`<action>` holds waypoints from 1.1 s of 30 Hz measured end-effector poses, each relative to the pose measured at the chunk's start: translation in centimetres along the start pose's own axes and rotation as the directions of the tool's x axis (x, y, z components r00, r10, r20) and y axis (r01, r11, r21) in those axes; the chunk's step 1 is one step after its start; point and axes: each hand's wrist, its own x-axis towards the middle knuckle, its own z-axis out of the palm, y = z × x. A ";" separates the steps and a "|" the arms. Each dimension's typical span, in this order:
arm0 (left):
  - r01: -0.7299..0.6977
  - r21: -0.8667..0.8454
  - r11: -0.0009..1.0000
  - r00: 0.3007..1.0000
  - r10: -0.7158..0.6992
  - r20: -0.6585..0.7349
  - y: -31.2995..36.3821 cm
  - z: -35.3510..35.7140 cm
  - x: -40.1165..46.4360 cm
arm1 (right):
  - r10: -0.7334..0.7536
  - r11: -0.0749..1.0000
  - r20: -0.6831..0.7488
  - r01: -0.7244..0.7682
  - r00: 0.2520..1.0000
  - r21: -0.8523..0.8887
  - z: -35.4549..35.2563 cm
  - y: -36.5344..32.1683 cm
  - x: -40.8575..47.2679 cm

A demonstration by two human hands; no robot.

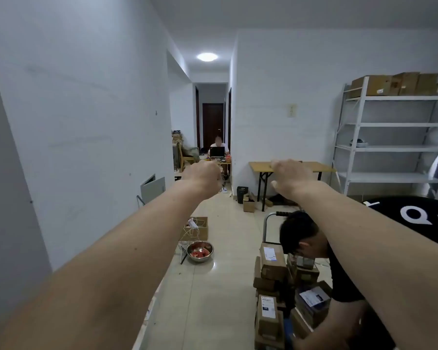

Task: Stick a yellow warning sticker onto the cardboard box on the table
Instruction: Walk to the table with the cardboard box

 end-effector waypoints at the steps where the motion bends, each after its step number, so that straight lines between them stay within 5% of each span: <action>1: 0.001 0.015 1.000 1.000 -0.001 0.013 -0.2 0.1 0.0 | 0.013 1.000 0.017 -0.012 1.000 -0.017 0.1 -0.1 0.0; 7: -0.044 0.068 0.997 0.999 0.044 -0.004 -1.3 1.2 0.2 | -0.024 1.000 0.126 0.026 0.992 -0.012 2.0 -0.9 0.4; 33: -0.172 0.037 0.984 0.983 0.174 -0.063 -11.2 16.0 3.8 | -0.152 0.988 0.014 0.152 0.988 -0.029 18.7 -6.7 8.1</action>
